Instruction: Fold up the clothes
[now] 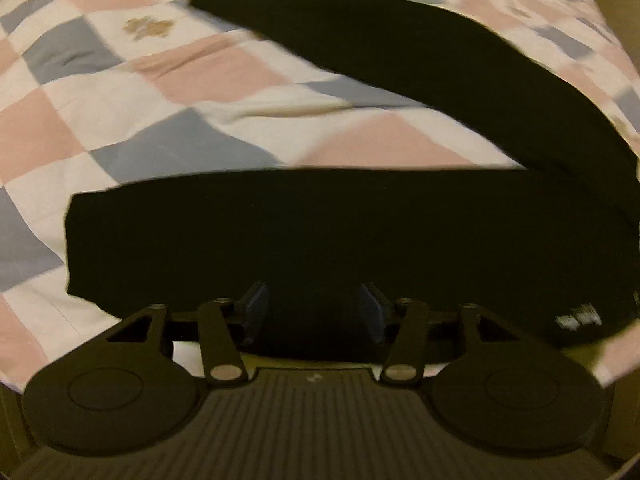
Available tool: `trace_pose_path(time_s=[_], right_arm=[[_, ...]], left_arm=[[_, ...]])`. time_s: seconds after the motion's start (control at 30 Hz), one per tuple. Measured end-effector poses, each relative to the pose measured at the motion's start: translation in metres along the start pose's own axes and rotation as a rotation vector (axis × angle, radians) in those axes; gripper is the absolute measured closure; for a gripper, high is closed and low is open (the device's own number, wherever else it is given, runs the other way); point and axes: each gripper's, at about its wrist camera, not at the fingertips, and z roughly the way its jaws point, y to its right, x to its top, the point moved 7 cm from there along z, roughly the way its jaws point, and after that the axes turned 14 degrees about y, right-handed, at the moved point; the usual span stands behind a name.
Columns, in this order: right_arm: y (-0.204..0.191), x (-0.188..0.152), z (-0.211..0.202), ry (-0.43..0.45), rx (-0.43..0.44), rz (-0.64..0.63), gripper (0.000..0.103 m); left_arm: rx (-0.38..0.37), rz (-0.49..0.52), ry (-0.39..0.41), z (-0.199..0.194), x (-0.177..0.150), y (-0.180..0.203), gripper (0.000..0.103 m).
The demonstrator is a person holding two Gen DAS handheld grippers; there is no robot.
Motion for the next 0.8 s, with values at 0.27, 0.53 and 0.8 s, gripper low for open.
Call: trace_pose_path(time_s=[0.27,0.53,0.8], right_arm=[[0.01,0.012,-0.085,0.142,0.051,-0.017,0.009],[0.011,0.004,-0.142,0.192,0.057,0.02,0.005],[0.005,-0.037,-0.193,0.237,-0.006,0.075,0.003]], left_arm=[[0.051,0.074,0.163,-0.108,-0.008,0.06,0.044],[0.055,0.119,0.268,-0.184,-0.025,0.059,0.038],[0.013,0.195,0.3,-0.214,-0.054,0.034,0.038]])
